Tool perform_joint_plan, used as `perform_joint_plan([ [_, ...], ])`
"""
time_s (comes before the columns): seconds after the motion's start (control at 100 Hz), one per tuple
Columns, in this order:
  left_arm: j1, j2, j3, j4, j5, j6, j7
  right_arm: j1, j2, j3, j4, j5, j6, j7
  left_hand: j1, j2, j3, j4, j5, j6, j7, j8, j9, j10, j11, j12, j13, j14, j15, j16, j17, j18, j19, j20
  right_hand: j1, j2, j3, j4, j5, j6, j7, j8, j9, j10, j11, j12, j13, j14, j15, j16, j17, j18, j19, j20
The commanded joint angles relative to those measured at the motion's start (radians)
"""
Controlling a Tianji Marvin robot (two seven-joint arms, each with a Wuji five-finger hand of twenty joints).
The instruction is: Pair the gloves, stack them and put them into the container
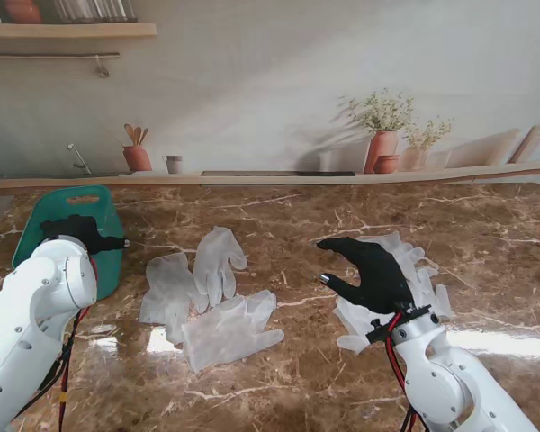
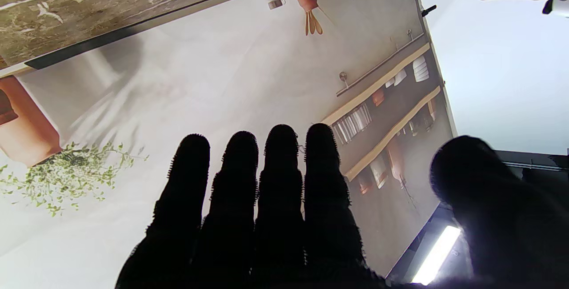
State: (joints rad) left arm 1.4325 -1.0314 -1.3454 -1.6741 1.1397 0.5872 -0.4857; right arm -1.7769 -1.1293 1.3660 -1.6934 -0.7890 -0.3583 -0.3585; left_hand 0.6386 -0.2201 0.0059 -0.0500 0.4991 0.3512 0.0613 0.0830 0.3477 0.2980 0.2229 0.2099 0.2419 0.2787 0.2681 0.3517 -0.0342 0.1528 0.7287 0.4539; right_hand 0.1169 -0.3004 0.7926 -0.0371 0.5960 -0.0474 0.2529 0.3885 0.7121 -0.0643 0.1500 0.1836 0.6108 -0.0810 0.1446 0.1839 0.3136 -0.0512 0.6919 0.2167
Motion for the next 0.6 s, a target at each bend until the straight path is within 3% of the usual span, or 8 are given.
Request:
perform_joint_plan([
  [0.0, -0.019, 0.003, 0.020, 0.029, -0.010, 0.022, -0.010, -0.013, -0.002, 0.004, 0.006, 0.008, 0.002, 0.012, 0.037, 0.020, -0.011, 0.025, -0.016, 0.040, 0.012, 0.012, -0.007, 0.045, 0.026, 0.015, 0.025, 0.054, 0.034, 0.015, -0.002, 0.018, 0.041, 0.010, 0.023, -0.007, 0.023, 0.024, 0.017, -0.015, 0.006, 0.002, -0.004, 0.006, -0.011, 0.010, 0.000, -0.022, -0.016, 0.000, -0.015, 0.002, 0.001, 0.006],
  [0.29, -0.091, 0.017, 0.100, 0.133, 0.007, 0.037, -0.082, -0.017, -0.003, 0.006, 0.005, 0.016, 0.001, 0.013, 0.176, -0.008, -0.004, 0.012, 0.016, 0.003, 0.041, 0.028, 0.038, 0.021, 0.048, 0.029, 0.073, 0.037, 0.062, 0.026, 0.023, 0.015, 0.092, 0.019, 0.024, -0.005, 0.028, 0.022, 0.014, -0.021, 0.008, 0.008, -0.003, 0.011, -0.010, 0.017, 0.001, -0.017, -0.014, 0.006, -0.018, 0.019, -0.001, 0.020],
  [0.36, -0.100, 0.019, 0.113, 0.151, 0.004, 0.044, -0.085, -0.018, -0.003, 0.006, 0.004, 0.017, 0.001, 0.016, 0.249, -0.012, 0.030, 0.018, 0.009, -0.013, 0.042, 0.029, 0.041, 0.008, 0.052, 0.031, 0.084, 0.029, 0.067, 0.029, 0.030, 0.009, 0.101, 0.021, 0.025, -0.005, 0.028, 0.022, 0.015, -0.022, 0.009, 0.010, -0.003, 0.012, -0.010, 0.020, 0.000, -0.015, -0.015, 0.008, -0.018, 0.020, -0.002, 0.024],
  [0.37, -0.100, 0.019, 0.114, 0.152, 0.002, 0.044, -0.083, -0.019, -0.003, 0.006, 0.004, 0.017, 0.001, 0.016, 0.216, -0.034, 0.139, -0.005, 0.002, -0.016, 0.055, 0.039, 0.043, 0.005, 0.052, 0.037, 0.085, 0.028, 0.064, 0.038, 0.027, 0.012, 0.115, 0.007, 0.025, -0.005, 0.028, 0.022, 0.016, -0.022, 0.009, 0.010, -0.003, 0.011, -0.010, 0.020, 0.001, -0.015, -0.014, 0.008, -0.019, 0.020, -0.002, 0.024],
  [0.4, -0.101, 0.019, 0.116, 0.156, -0.001, 0.046, -0.082, -0.020, -0.003, 0.007, 0.004, 0.018, 0.002, 0.017, 0.119, -0.098, 0.476, -0.020, 0.001, -0.034, 0.052, 0.037, 0.048, -0.010, 0.056, 0.036, 0.093, 0.017, 0.068, 0.036, 0.032, 0.001, 0.120, 0.009, 0.025, -0.005, 0.029, 0.022, 0.016, -0.023, 0.010, 0.011, -0.001, 0.013, -0.009, 0.021, 0.001, -0.014, -0.014, 0.009, -0.019, 0.021, -0.003, 0.025],
  [0.42, -0.101, 0.020, 0.117, 0.157, -0.001, 0.046, -0.083, -0.020, -0.003, 0.007, 0.004, 0.018, 0.003, 0.017, 0.101, -0.112, 0.590, -0.023, 0.000, -0.046, 0.055, 0.038, 0.052, -0.020, 0.057, 0.037, 0.098, 0.012, 0.069, 0.037, 0.034, -0.004, 0.122, 0.010, 0.025, -0.005, 0.029, 0.022, 0.016, -0.023, 0.010, 0.011, 0.000, 0.013, -0.009, 0.022, 0.002, -0.013, -0.014, 0.010, -0.018, 0.022, -0.003, 0.026],
  [0.5, -0.092, 0.020, 0.107, 0.154, 0.012, 0.024, -0.091, -0.021, -0.003, 0.006, 0.002, 0.023, 0.007, 0.020, 0.108, -0.122, 0.859, -0.030, 0.001, -0.110, 0.076, 0.051, 0.058, -0.080, 0.050, 0.034, 0.123, -0.035, 0.066, 0.046, 0.040, -0.031, 0.132, 0.019, 0.026, -0.004, 0.030, 0.022, 0.012, -0.024, 0.008, 0.012, -0.001, 0.014, -0.009, 0.024, 0.003, -0.012, -0.013, 0.011, -0.017, 0.024, -0.003, 0.030],
  [0.59, -0.078, 0.017, 0.093, 0.148, 0.019, 0.005, -0.078, -0.021, -0.003, 0.005, 0.000, 0.026, 0.008, 0.026, 0.227, -0.178, 1.009, -0.069, 0.022, -0.179, 0.108, 0.067, 0.084, -0.138, 0.055, 0.035, 0.168, -0.085, 0.060, 0.058, 0.063, -0.056, 0.150, 0.038, 0.027, -0.003, 0.030, 0.022, 0.011, -0.024, 0.008, 0.013, -0.001, 0.015, -0.010, 0.026, 0.003, -0.008, -0.014, 0.013, -0.016, 0.025, -0.004, 0.033],
])
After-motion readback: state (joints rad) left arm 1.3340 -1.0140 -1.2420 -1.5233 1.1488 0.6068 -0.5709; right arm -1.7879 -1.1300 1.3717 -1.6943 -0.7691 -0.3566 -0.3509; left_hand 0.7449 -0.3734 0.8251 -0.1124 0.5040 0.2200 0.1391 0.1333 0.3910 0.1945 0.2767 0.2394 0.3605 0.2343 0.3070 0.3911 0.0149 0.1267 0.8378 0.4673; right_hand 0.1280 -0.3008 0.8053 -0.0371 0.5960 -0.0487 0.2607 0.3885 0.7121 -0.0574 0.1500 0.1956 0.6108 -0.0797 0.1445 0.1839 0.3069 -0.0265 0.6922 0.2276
